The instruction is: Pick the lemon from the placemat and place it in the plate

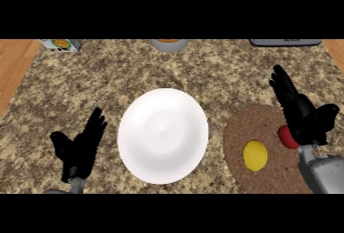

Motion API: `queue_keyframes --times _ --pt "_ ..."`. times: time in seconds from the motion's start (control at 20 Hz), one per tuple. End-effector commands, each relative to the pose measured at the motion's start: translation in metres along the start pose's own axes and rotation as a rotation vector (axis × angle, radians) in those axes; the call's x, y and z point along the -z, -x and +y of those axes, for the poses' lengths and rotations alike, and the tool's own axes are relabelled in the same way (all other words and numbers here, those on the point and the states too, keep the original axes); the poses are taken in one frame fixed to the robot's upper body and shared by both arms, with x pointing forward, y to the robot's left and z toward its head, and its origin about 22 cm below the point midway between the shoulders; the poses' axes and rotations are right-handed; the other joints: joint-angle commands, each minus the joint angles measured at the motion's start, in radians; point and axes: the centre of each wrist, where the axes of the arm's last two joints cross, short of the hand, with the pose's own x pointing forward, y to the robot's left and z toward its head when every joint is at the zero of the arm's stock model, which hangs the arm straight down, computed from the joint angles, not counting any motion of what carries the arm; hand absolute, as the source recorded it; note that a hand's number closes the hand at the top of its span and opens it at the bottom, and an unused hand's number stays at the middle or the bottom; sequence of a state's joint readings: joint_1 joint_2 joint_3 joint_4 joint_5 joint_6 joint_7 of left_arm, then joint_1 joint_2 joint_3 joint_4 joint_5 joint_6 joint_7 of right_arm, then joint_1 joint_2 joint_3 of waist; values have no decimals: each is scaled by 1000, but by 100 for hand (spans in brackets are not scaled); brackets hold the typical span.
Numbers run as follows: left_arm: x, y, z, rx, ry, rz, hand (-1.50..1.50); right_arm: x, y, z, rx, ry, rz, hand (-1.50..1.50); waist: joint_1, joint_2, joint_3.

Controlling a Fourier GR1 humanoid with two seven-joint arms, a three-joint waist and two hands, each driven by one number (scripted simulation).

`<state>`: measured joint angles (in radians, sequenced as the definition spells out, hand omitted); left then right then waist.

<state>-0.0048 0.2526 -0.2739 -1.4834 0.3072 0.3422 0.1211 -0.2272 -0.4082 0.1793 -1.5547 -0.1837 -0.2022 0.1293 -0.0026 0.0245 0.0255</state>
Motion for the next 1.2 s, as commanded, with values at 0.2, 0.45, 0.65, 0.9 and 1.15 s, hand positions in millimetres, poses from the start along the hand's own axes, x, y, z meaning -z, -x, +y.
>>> queue_keyframes --times 0.2,0.45,0.65,0.9,1.15 --pt "26 -108 15 228 88 -445 0 13 12 90 -262 -140 -91 150 61 -14 -26" --pt "23 -114 13 257 141 -471 0 3 74 25 -900 51 138 150 51 -17 -36" --pt "26 -132 19 251 135 -477 0 -27 90 132 -618 284 2 -150 13 -23 -23" --pt "19 -125 43 261 132 -466 0 -35 107 174 -628 385 -169 -150 21 -24 -25" --pt "28 -140 52 253 107 -475 0 -27 68 181 -771 405 -163 -150 -10 -31 -28"
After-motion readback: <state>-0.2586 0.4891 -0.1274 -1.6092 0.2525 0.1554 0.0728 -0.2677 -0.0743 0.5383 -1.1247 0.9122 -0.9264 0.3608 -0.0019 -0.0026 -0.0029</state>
